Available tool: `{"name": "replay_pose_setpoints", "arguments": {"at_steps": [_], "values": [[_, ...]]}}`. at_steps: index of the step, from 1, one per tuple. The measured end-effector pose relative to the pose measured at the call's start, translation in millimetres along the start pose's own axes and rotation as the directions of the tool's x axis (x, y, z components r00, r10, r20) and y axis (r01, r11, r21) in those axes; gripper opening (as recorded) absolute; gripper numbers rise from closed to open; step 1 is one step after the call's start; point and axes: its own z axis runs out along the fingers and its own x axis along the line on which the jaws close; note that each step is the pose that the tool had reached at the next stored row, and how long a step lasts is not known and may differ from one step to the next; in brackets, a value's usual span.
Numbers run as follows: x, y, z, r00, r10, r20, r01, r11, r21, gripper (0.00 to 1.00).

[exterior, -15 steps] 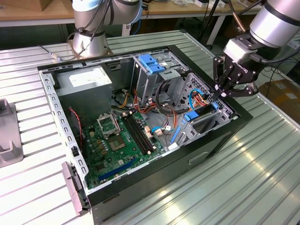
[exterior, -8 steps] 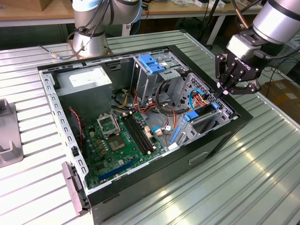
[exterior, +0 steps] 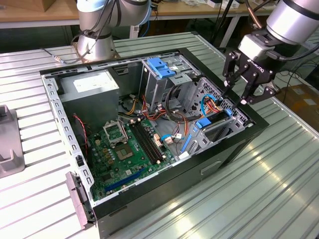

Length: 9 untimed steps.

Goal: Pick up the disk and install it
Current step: 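Insert the second disk wire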

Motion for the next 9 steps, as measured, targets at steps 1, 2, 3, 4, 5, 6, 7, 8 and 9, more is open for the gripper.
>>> {"name": "replay_pose_setpoints", "arguments": {"at_steps": [1,2,3,4,5,6,7,8,9], "values": [[-0.5,2.6,0.1,1.0000,0.000,0.0000,0.000,1.0000,0.0000,0.48],[-0.8,4.2,0.1,1.0000,0.000,0.0000,0.000,1.0000,0.0000,0.48],[-1.0,6.0,0.2,1.0000,0.000,0.0000,0.000,1.0000,0.0000,0.48],[-1.2,10.6,0.3,1.0000,0.000,0.0000,0.000,1.0000,0.0000,0.48],[-1.3,14.9,0.4,1.0000,0.000,0.0000,0.000,1.0000,0.0000,0.48],[-1.3,18.4,0.5,1.0000,0.000,0.0000,0.000,1.0000,0.0000,0.48],[-1.3,20.2,0.9,1.0000,0.000,0.0002,0.000,1.0000,0.0000,0.48],[-1.3,21.5,1.3,1.0000,0.000,0.0000,0.000,1.0000,0.0000,0.48],[-1.3,22.5,1.8,1.0000,0.000,0.0000,0.000,1.0000,0.0000,0.48]]}}
